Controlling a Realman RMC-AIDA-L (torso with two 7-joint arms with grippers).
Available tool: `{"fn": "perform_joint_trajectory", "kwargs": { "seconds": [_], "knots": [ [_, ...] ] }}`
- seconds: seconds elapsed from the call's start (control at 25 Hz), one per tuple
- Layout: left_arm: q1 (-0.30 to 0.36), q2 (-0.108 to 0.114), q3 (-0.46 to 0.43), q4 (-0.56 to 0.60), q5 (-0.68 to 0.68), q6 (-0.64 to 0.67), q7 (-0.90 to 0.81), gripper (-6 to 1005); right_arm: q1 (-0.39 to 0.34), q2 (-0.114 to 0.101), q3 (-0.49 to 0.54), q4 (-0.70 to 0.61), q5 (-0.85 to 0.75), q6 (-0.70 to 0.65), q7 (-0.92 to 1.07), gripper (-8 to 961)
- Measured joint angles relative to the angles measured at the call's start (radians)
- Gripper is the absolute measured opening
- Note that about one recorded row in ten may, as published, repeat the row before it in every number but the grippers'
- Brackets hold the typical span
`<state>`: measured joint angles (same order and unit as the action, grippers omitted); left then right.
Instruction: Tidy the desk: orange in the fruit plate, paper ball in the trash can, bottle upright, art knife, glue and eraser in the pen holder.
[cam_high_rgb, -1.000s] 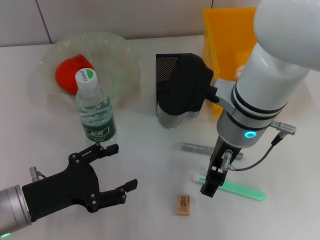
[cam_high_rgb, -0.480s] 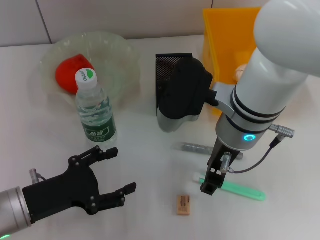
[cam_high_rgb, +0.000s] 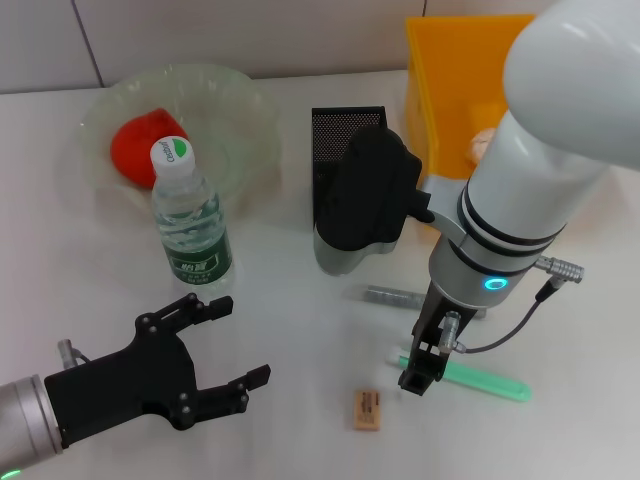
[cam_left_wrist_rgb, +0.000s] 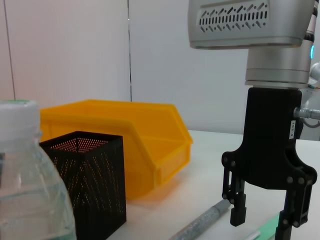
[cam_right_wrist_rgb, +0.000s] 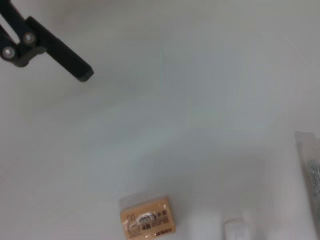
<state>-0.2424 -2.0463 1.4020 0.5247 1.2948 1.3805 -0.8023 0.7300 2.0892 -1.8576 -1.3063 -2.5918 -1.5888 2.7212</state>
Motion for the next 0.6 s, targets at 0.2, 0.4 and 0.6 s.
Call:
{"fn": "perform_joint_trajectory", "kwargs": {
  "seconds": [0.2,0.4,0.6],
  "knots": [
    [-0.004,0.000,0.001,-0.006,0.000,0.002,0.000,866,0.005,0.000,-0.024,0.019,0.001,0.017,-0.003,604],
    [-0.004,0.000,0.000,-0.006,0.000,0.005,0.000,866,0.008,-0.001,-0.037,0.019,0.000,0.020,-0.009,604],
    [-0.005,0.000,0.000,-0.006,0.000,0.005,0.000,866,0.009,-0.001,-0.039,0.019,-0.004,0.027,-0.021,603]
  ]
}}
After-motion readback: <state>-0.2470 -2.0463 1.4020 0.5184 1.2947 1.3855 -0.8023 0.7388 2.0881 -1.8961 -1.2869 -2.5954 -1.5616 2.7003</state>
